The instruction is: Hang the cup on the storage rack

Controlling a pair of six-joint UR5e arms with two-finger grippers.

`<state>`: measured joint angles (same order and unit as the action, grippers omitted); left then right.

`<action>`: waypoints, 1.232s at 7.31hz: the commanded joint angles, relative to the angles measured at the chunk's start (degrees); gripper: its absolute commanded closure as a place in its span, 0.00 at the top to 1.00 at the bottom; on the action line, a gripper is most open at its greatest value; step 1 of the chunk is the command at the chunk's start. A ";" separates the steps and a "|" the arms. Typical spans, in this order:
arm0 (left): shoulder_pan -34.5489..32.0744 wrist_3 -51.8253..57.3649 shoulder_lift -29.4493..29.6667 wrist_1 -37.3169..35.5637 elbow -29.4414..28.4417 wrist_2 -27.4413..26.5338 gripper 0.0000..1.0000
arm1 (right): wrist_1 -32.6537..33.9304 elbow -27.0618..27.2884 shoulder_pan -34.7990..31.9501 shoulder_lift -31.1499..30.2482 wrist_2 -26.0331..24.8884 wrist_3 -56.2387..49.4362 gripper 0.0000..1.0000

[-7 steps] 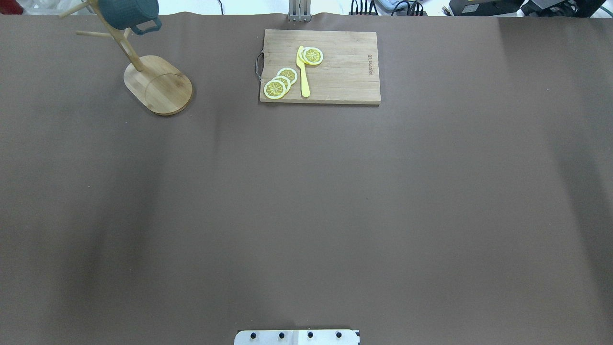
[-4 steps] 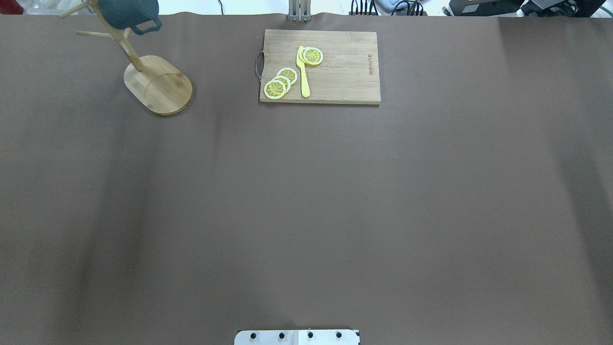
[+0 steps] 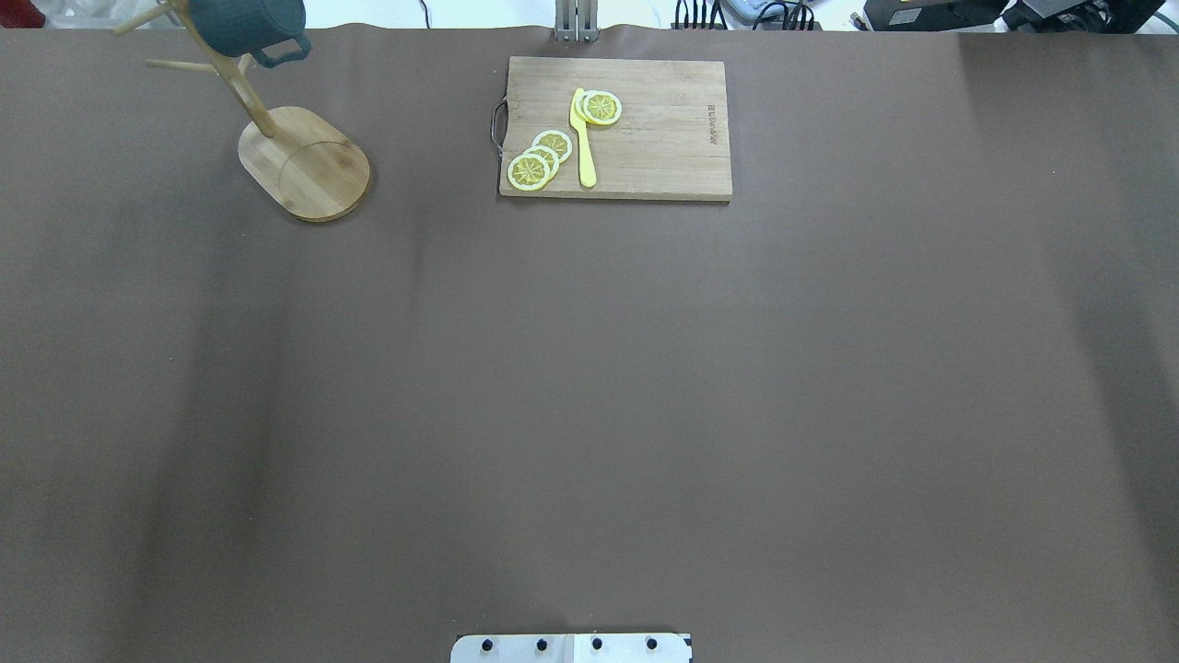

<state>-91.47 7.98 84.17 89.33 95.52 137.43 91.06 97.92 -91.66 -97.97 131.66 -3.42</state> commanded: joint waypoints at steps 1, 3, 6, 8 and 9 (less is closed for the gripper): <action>-0.02 -0.16 -2.33 5.13 0.01 -0.32 0.99 | 0.00 -0.09 0.07 -0.03 0.01 0.08 1.00; -0.02 -0.16 -3.04 5.67 0.01 -0.32 0.99 | 0.00 -0.01 0.07 -0.03 0.01 0.08 1.00; -0.02 -0.16 -3.04 5.67 0.01 -0.32 0.99 | 0.00 -0.01 0.07 -0.03 0.01 -0.01 1.00; -0.02 -0.16 -3.04 5.67 0.01 -0.41 0.99 | 0.00 -0.01 0.07 -0.03 0.09 -0.01 1.00; -0.02 -0.16 -3.04 5.67 0.01 -0.41 0.99 | 0.00 -0.01 0.07 -0.03 0.09 -0.01 1.00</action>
<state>-91.49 7.82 81.13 95.01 95.54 137.05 91.05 97.91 -91.58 -98.00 131.73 -3.42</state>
